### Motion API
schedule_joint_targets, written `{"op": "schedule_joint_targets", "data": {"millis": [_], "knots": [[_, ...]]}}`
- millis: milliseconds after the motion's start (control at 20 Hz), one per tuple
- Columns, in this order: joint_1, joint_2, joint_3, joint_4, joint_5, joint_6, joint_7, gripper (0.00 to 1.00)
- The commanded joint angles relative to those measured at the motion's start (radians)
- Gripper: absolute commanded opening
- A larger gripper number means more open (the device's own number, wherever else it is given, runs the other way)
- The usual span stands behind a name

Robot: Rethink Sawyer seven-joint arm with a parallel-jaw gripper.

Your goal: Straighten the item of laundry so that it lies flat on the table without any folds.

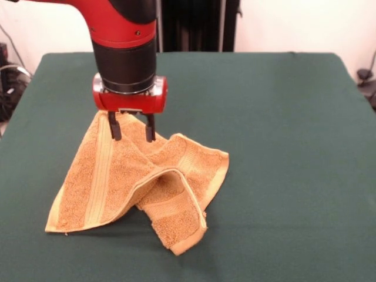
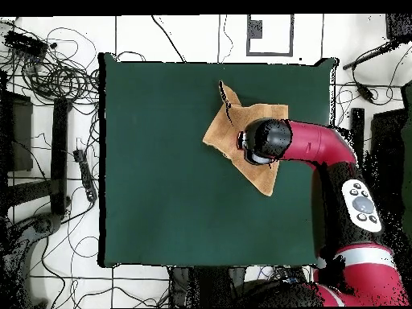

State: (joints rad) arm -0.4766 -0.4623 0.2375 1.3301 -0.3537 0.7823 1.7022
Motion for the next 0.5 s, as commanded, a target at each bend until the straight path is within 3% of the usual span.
{"op": "schedule_joint_targets", "data": {"millis": [50, 500], "knots": [[0.016, 0.046, 0.039, 0.048, -0.044, -0.051, -0.026, 1.00], [0.022, 0.063, 0.036, 0.046, -0.042, -0.080, 0.003, 1.00]]}}
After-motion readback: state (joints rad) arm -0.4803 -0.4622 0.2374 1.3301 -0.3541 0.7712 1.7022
